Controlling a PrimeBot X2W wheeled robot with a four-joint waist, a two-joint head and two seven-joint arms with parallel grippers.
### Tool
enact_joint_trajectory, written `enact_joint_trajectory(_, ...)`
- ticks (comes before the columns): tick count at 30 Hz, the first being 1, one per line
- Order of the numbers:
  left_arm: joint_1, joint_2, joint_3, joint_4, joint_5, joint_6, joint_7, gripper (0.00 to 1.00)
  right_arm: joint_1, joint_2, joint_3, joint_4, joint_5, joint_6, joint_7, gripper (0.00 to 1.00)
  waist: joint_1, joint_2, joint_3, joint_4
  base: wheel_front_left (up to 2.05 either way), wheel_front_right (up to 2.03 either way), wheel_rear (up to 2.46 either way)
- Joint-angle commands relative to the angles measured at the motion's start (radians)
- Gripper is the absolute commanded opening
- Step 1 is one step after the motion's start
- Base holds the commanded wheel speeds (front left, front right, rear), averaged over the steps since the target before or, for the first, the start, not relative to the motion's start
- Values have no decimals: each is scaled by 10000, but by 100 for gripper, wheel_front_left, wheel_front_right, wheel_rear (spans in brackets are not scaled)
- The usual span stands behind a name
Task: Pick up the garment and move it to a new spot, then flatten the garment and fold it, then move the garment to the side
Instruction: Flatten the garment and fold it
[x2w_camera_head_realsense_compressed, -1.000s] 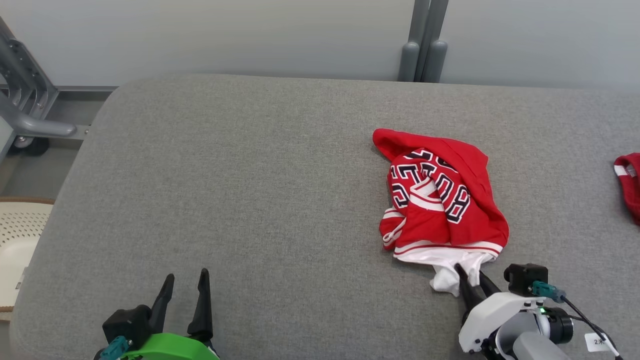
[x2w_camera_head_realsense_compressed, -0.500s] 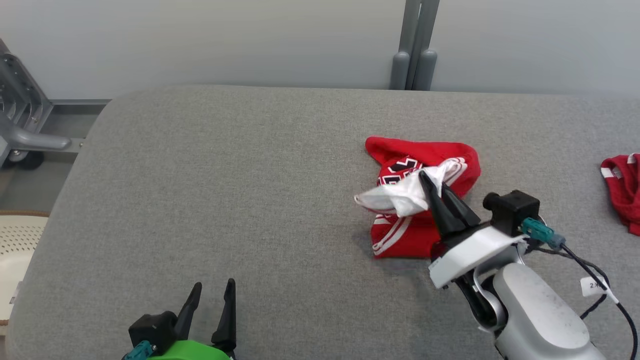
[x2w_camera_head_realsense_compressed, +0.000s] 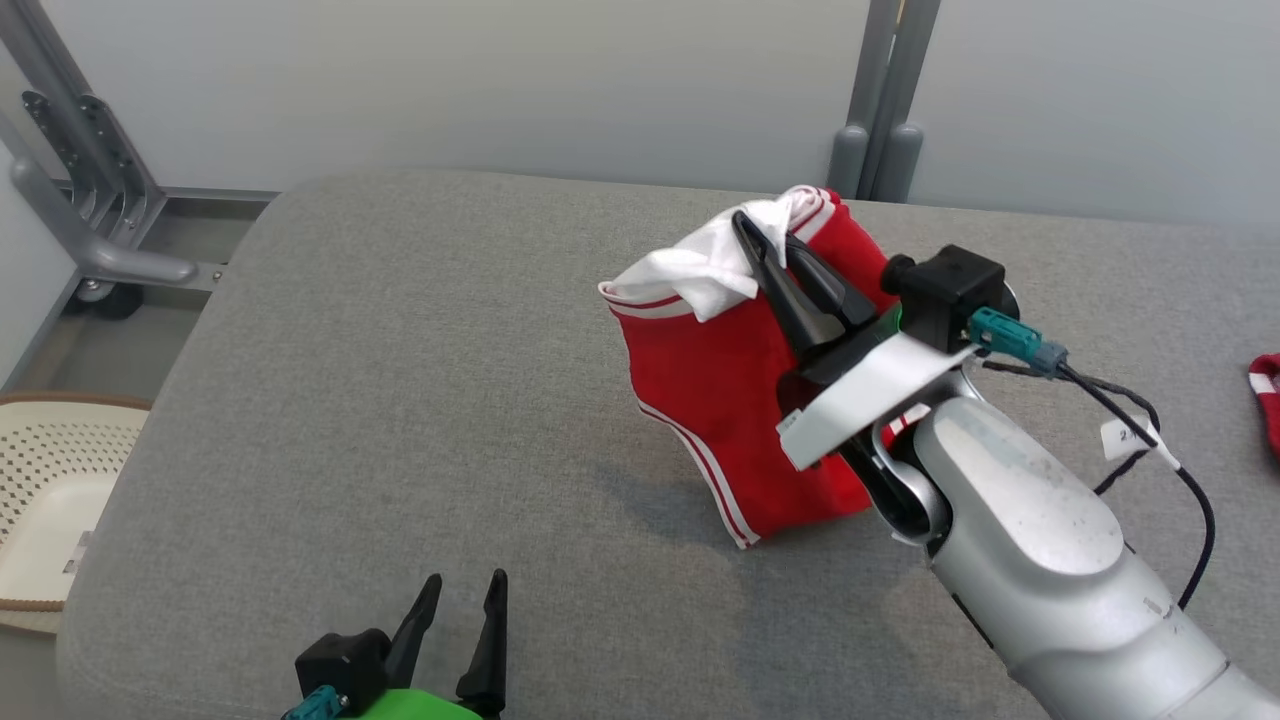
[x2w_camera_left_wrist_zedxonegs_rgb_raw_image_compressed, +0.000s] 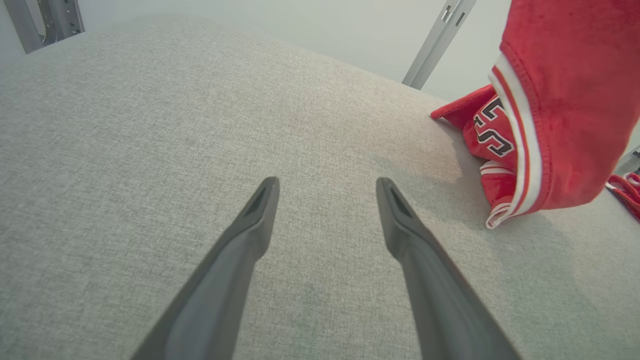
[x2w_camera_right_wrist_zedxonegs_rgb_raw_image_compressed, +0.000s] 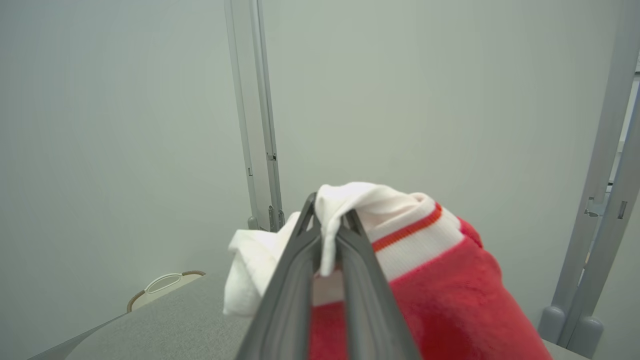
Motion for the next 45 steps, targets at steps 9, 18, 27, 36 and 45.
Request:
enact_joint_trajectory(9,-248,-22,-545,175,-221,-27,-26,100,-2252,287,225,639,105,-4,-30,0,0,0,292,1048,0,0,0)
enact_joint_trajectory(18,-385,-34,-703,287,-256,-27,-26,100,-3555,292,-615,290,7,-4,-30,0,0,0,430,1578,0,0,0)
enact_joint_trajectory(27,-386,-38,-524,148,-405,-27,-26,100,-1968,-902,-286,480,548,-6,-30,0,0,0,653,792,0,0,0)
enact_joint_trajectory(36,-671,-38,-603,166,-291,-27,-26,100,837,-2307,-2194,1874,935,-4,-30,0,0,0,965,-78,0,0,0)
enact_joint_trajectory(45,-776,87,-631,303,-144,-27,-26,100,1762,-1983,-4302,3004,431,-4,-30,100,0,0,1111,-449,0,0,0)
